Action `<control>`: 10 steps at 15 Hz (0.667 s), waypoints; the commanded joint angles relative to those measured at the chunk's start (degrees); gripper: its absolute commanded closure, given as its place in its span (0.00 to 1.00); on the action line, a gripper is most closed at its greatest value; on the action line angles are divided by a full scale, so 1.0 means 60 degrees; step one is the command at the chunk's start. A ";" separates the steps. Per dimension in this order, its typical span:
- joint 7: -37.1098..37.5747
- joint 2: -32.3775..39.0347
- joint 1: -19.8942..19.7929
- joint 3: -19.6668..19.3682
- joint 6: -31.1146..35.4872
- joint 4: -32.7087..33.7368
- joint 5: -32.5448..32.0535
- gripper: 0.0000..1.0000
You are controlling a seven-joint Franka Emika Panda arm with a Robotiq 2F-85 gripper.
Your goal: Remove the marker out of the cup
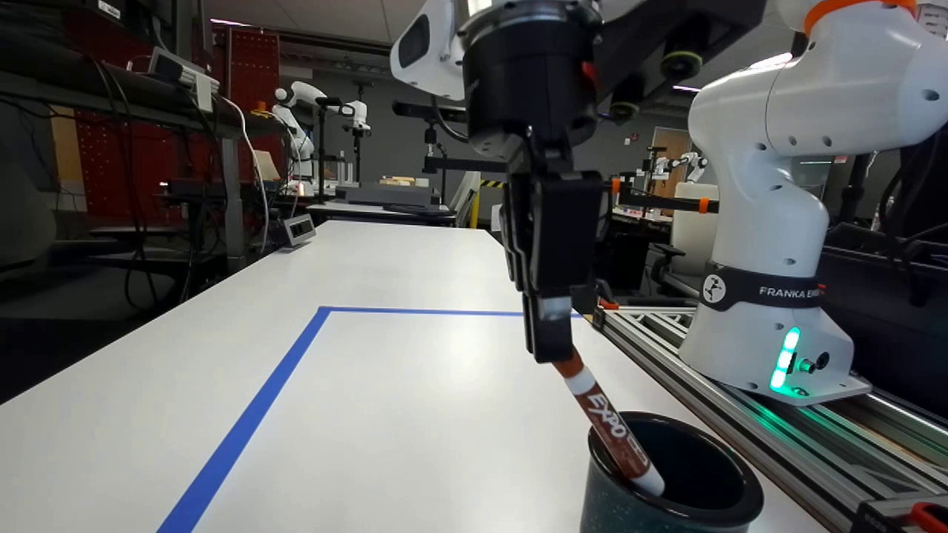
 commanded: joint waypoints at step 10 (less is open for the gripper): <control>-0.0674 -0.0992 -0.0699 -0.1618 0.0717 -0.0636 0.1778 0.95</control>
